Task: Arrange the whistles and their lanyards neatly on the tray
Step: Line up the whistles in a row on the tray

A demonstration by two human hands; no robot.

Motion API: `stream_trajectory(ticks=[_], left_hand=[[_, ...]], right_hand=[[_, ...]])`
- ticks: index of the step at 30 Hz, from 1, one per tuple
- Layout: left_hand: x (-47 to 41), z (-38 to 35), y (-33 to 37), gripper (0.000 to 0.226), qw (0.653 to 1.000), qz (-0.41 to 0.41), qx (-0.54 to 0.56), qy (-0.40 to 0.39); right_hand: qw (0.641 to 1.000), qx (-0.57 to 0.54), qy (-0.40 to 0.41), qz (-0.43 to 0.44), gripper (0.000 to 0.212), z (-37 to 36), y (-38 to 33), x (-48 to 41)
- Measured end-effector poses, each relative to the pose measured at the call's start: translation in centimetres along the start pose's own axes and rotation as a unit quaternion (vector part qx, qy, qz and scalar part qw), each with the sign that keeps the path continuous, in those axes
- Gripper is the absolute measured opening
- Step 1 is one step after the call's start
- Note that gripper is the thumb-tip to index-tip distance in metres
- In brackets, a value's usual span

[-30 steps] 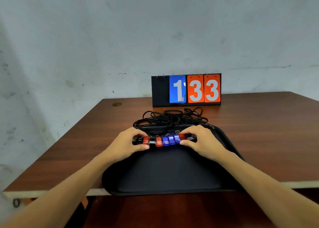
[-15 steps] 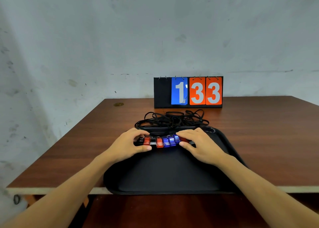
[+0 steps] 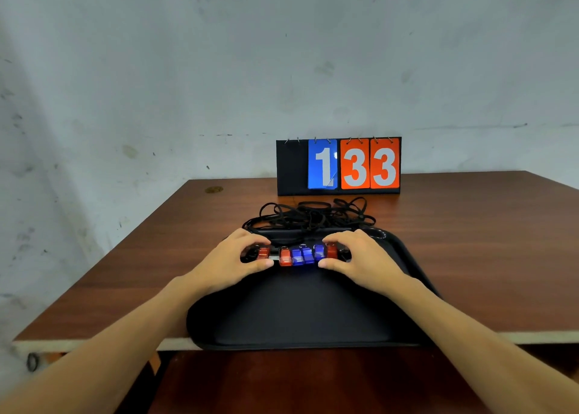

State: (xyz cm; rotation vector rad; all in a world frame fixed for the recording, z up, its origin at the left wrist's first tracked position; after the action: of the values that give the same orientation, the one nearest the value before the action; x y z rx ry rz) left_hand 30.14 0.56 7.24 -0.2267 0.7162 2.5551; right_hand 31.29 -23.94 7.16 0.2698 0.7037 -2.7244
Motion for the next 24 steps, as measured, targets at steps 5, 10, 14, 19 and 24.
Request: stream_trajectory(ticks=[5,10,14,19,24], left_hand=[[-1.4,0.7,2.0,0.07,0.999,-0.024,-0.036,0.032],[-3.6,-3.4,6.8,0.078,0.99,-0.091,-0.079,-0.077],[-4.8,-5.0,7.4,0.072,0.983,-0.097,-0.114,-0.109],[-5.4,-4.2,7.3,0.048,0.99,-0.082,-0.075,-0.089],[-5.2,-4.1,7.1,0.044,0.993,-0.072,-0.044,-0.085]], right_hand=[[0.998,-0.045,-0.05,-0.011,0.068,1.3,1.1,0.2],[0.996,-0.055,-0.075,-0.003,0.058,1.0,1.9,0.6],[0.994,-0.07,-0.076,0.016,0.048,1.1,1.4,0.3],[0.995,-0.089,-0.055,0.01,0.045,1.0,1.5,-0.5],[0.995,-0.089,-0.047,0.003,0.044,0.8,1.0,-0.7]])
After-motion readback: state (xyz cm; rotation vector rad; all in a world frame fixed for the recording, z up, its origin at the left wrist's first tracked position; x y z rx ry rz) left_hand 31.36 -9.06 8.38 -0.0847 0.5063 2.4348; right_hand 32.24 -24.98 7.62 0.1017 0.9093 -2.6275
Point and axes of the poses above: each hand's wrist, its own x-axis away from the middle knuckle, its own z-axis out of the back of the hand, y = z × x, the point moved 5 cm from there along -x, towards the middle knuckle, and after that the axes turned 9 degrees about -z, right-handed, at the moved point
